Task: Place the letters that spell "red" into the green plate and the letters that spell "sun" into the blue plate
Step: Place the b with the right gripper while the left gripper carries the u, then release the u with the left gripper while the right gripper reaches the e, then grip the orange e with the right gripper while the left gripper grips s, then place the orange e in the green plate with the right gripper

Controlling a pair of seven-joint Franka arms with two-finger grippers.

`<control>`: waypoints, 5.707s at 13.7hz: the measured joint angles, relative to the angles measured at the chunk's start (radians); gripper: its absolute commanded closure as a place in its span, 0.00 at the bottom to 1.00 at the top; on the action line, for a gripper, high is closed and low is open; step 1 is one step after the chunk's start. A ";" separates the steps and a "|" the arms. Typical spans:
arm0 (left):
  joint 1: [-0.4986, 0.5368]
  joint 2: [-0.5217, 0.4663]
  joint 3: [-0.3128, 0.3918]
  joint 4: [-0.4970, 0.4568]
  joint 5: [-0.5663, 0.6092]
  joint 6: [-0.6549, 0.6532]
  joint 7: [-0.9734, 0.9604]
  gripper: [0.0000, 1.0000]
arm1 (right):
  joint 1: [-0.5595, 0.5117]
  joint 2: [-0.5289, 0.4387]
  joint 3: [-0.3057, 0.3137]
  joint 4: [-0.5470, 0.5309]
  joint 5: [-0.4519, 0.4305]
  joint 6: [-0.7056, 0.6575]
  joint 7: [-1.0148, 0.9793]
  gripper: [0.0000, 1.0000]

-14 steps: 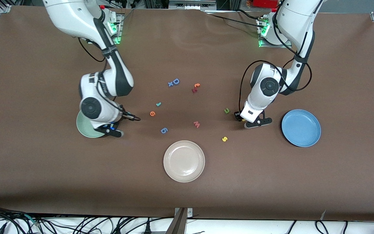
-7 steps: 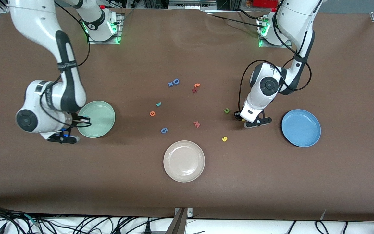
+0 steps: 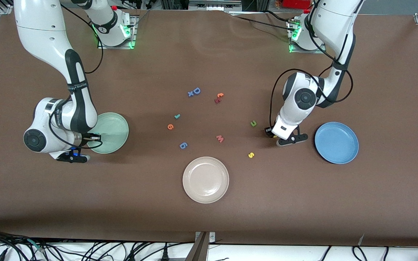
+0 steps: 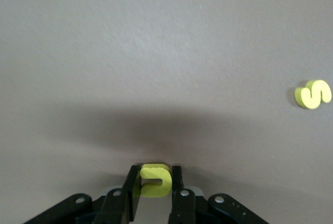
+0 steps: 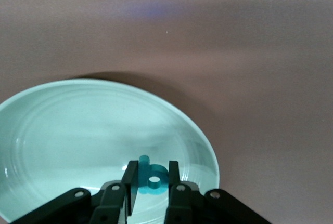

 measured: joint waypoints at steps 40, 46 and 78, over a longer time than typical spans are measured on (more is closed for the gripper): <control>0.324 -0.026 -0.006 0.198 -0.047 -0.446 0.755 0.00 | 0.496 0.046 0.028 -0.018 0.170 0.221 0.773 0.40; 0.178 0.046 -0.011 0.271 -0.047 -0.411 0.498 0.00 | 0.498 0.048 0.027 -0.020 0.173 0.232 0.773 0.44; -0.054 0.292 -0.015 0.473 -0.048 -0.139 -0.286 0.00 | 0.391 0.000 -0.299 -0.037 0.202 -0.094 0.122 0.90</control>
